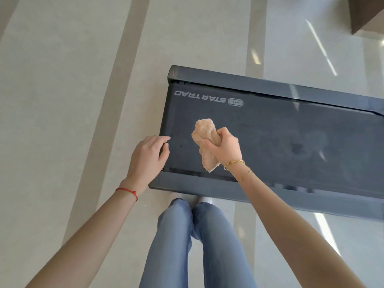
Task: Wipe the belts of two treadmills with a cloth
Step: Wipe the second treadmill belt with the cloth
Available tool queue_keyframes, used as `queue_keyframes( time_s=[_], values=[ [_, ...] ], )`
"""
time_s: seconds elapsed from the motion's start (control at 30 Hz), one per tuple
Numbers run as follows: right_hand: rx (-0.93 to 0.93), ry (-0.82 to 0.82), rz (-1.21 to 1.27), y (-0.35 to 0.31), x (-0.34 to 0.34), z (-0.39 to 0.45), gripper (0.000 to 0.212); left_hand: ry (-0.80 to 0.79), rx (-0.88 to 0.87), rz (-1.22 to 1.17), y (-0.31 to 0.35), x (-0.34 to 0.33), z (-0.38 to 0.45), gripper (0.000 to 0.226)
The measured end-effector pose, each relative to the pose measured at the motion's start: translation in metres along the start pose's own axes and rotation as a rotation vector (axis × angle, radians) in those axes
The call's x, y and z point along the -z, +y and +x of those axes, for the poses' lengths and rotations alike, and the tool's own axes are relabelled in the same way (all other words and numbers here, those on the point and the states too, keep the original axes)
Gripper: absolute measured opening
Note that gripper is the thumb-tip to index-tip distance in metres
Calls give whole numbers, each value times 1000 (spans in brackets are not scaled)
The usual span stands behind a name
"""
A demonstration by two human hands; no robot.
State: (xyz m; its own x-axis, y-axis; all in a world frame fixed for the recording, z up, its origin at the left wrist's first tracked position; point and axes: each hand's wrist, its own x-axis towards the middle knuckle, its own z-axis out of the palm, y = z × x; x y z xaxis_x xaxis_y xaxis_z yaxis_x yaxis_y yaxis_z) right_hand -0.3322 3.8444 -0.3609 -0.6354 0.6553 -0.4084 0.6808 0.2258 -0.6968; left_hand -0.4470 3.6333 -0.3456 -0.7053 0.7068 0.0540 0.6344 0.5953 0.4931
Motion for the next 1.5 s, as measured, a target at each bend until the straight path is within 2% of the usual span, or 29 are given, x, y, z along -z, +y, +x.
queue_keyframes(
  time_s=[0.27,0.47,0.6,0.8,0.83,0.9,0.93,1.0,1.2,1.4,1.5],
  values=[
    [82,-34,-52,118,-147,168,45,-43,10,65,-126,-206,47,22],
    [173,22,-160,215,-225,259,43,-27,-60,91,-206,-323,57,23],
    [375,156,-324,266,-241,290,49,21,-117,121,-239,-367,60,25],
    [602,520,-697,293,-233,301,66,88,-202,186,-263,-394,56,30],
    [688,499,-726,292,-235,300,64,97,-205,198,-266,-397,54,31],
    [861,312,-761,292,-241,297,57,103,-195,211,-271,-401,50,32],
    [888,194,-779,292,-245,297,56,105,-181,212,-273,-403,48,32],
    [808,56,-809,292,-251,299,57,103,-161,203,-276,-408,45,33],
    [661,30,-749,264,-282,321,56,97,-166,210,-282,-420,36,42],
    [928,-140,-795,273,-309,275,59,116,-159,196,-284,-425,31,41],
    [949,-147,-843,281,-290,284,60,128,-147,187,-281,-426,30,42]
  ],
)
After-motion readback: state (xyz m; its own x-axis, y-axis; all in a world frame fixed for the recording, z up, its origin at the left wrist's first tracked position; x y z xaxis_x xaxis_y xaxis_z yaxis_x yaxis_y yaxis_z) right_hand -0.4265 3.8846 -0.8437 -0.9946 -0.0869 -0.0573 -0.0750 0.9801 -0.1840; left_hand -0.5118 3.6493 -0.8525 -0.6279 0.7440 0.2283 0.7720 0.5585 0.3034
